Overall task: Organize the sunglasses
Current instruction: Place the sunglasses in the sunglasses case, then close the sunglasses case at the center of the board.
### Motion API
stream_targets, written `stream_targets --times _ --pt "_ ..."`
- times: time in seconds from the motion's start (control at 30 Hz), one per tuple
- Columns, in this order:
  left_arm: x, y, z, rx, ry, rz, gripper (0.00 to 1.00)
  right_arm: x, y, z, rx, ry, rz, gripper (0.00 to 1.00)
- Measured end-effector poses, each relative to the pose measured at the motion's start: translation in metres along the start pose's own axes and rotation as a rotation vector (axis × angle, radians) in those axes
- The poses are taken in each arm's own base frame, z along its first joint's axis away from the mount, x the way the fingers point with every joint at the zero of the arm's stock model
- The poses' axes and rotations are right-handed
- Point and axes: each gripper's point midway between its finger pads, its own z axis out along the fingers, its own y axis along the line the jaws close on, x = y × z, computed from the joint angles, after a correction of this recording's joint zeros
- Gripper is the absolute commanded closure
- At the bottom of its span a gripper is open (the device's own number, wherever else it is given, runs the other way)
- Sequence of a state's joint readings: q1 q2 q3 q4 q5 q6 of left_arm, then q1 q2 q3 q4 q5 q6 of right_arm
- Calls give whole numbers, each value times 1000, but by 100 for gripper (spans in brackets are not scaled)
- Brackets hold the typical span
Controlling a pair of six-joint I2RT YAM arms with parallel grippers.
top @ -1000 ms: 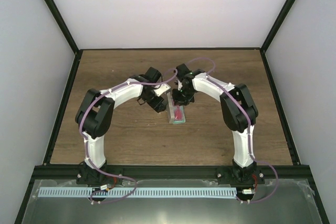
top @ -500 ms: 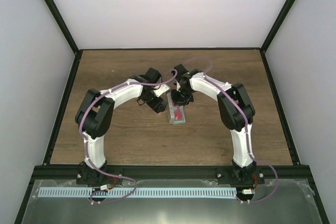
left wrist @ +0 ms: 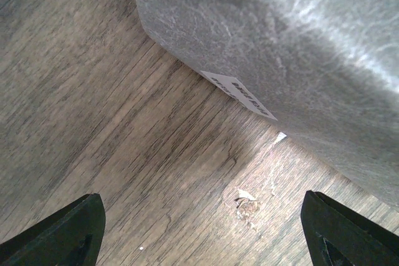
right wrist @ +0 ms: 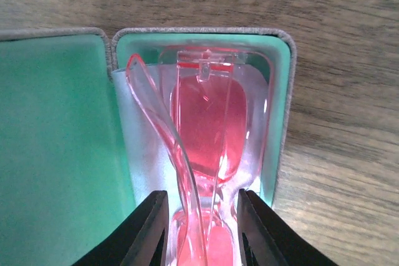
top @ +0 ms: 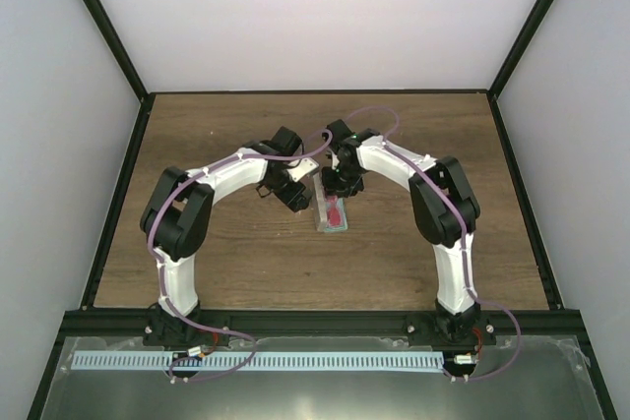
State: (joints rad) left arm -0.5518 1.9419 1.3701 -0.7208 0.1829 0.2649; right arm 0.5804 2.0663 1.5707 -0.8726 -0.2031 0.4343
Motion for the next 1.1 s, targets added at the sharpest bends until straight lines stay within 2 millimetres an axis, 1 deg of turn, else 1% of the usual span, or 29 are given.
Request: stream_targets --times 0.1,0.27,0.33,0.4,0.47,0.57,0.63,0.7,0.77,0.93,1.1 --pt "-1 0 -4 -7 -7 1 12 -1 0 -10 4 -26 -2 69" --pt "-1 0 -16 -22 -27 6 12 3 -5 -46 -10 -100 19 69" --pt "-1 0 -19 -24 -30 6 12 3 -12 -56 -22 -135 44 70" --pt "0 -1 -20 -24 -31 6 12 4 -26 -59 -35 -150 79 75" --pt "1 -2 -20 -22 -30 5 12 6 -42 -51 -48 -144 121 78" --pt "0 -3 -25 -19 -38 4 13 16 -64 -29 -61 -98 181 83" --pt "-2 -4 -30 -17 -50 5 13 23 -68 -16 -76 -64 198 85" --pt "-4 -6 -35 -11 -67 2 14 26 -64 -3 -108 -36 196 91" --pt "-6 -9 -38 -2 -80 -5 15 26 -58 4 -139 -25 185 94" --pt "-13 -14 -40 34 -109 -25 16 21 -41 11 -242 -17 164 94" --pt "-24 -20 -40 67 -152 -44 16 19 -34 13 -292 -11 155 94"
